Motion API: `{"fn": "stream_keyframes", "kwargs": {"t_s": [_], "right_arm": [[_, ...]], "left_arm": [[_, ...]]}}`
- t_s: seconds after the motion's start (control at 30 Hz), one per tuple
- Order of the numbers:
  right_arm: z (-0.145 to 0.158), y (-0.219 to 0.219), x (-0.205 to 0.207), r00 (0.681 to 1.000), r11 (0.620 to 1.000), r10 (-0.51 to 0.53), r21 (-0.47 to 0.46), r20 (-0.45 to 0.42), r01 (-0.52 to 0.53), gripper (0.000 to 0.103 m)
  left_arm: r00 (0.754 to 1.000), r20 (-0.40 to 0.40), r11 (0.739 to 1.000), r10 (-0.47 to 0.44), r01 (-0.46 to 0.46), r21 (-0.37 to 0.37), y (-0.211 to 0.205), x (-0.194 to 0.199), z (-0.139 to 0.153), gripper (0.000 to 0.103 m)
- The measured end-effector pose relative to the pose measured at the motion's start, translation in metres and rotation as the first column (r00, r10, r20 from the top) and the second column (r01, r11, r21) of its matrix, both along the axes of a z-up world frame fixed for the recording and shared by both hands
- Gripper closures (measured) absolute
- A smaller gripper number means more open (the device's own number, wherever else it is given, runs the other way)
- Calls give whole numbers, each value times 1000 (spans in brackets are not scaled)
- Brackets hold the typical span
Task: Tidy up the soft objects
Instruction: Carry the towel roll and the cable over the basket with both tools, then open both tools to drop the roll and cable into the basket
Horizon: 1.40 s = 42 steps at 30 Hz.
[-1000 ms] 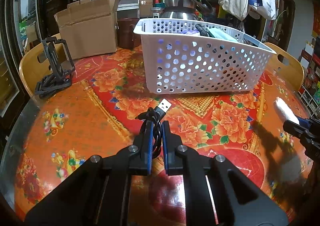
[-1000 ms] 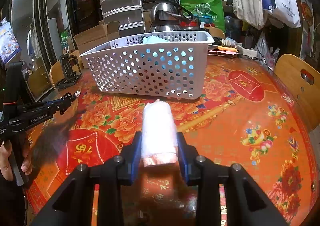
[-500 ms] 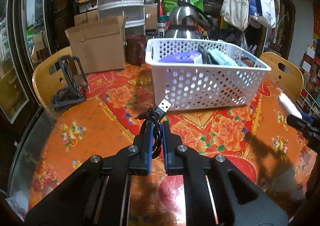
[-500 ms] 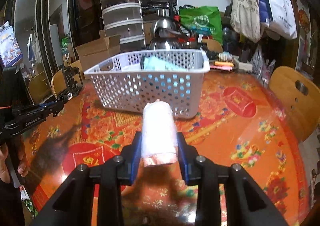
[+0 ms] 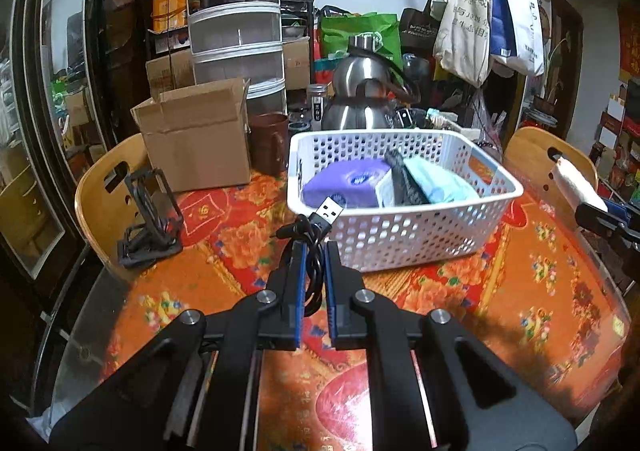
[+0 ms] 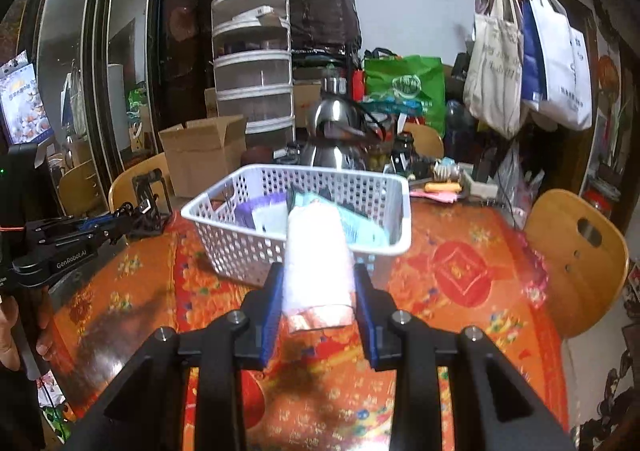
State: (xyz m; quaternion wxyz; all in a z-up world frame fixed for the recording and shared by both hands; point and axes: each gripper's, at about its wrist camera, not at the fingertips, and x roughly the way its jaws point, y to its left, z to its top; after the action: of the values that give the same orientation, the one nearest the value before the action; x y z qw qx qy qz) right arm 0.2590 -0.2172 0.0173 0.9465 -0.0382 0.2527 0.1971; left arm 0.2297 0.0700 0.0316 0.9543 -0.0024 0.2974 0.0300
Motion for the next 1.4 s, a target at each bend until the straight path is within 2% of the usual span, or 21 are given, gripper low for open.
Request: {"fn": "stream_keyframes", "kwargs": {"t_s": [0.37, 0.7, 1.0, 1.37, 1.4], "right_arm": [[29, 12, 41, 1000, 1000, -12, -18, -7, 12, 71], [31, 18, 107, 996, 998, -42, -41, -73, 39, 71], [3, 26, 166, 986, 996, -60, -68, -153, 49, 71], [-22, 30, 190, 979, 998, -52, -56, -199, 41, 71], [-22, 30, 190, 979, 998, -45, -46, -200, 36, 70]], "left_arm": [[1000, 2, 1000, -14, 14, -13, -7, 37, 32, 96], [999, -44, 999, -30, 29, -33, -20, 108, 45, 96], [990, -136, 996, -38, 26, -91, -20, 192, 26, 96], [981, -188, 994, -48, 29, -103, -28, 223, -1, 95], [981, -189, 994, -53, 33, -107, -28, 223, -2, 92]]}}
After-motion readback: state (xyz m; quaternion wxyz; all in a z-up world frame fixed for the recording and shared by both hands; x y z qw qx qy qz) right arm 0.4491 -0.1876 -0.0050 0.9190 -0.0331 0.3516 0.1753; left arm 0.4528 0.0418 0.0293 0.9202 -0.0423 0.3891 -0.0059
